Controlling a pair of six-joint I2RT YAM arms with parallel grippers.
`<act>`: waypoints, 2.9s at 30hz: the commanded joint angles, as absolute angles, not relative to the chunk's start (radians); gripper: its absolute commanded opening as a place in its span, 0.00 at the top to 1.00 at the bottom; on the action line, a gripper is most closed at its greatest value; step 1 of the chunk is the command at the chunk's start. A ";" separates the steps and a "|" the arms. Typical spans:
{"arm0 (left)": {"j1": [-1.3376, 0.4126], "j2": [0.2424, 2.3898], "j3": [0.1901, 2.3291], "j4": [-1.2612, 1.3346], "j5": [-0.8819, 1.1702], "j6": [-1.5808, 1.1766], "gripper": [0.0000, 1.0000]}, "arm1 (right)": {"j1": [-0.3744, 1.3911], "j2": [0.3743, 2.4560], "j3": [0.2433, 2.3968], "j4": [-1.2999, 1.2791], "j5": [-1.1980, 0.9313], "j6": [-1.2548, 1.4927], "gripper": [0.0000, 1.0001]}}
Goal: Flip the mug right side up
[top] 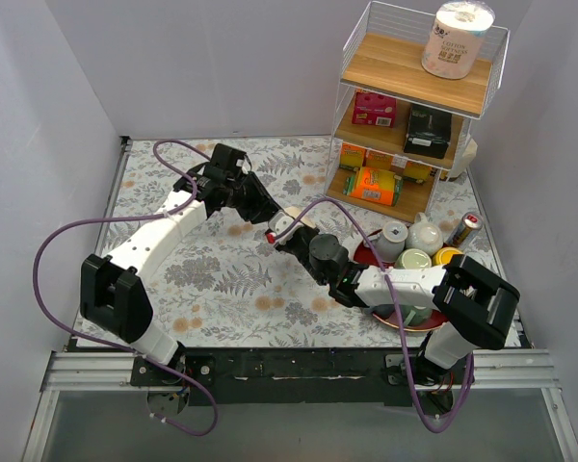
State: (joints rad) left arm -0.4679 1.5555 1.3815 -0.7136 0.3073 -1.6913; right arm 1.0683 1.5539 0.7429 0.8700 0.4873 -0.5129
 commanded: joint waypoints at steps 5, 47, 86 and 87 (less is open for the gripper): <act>-0.474 1.555 1.442 -0.776 0.253 -1.664 1.00 | 1.075 1.535 0.752 1.061 0.482 -0.479 0.99; -0.474 1.532 1.379 -0.729 0.216 -1.828 1.00 | 1.063 1.528 0.752 0.884 0.408 -0.278 0.66; -0.476 1.289 0.663 0.354 -0.075 -1.065 1.00 | 1.048 1.190 0.819 0.058 0.468 0.222 0.53; -0.476 1.279 0.638 0.412 -0.077 -1.062 1.00 | 1.046 1.190 0.822 0.057 0.466 0.224 0.53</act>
State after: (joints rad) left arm -0.4801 1.3613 0.7235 0.1207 -0.0116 -1.1423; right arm 1.0531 1.2179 0.7883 0.0620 0.4473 0.2050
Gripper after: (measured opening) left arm 0.120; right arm 0.468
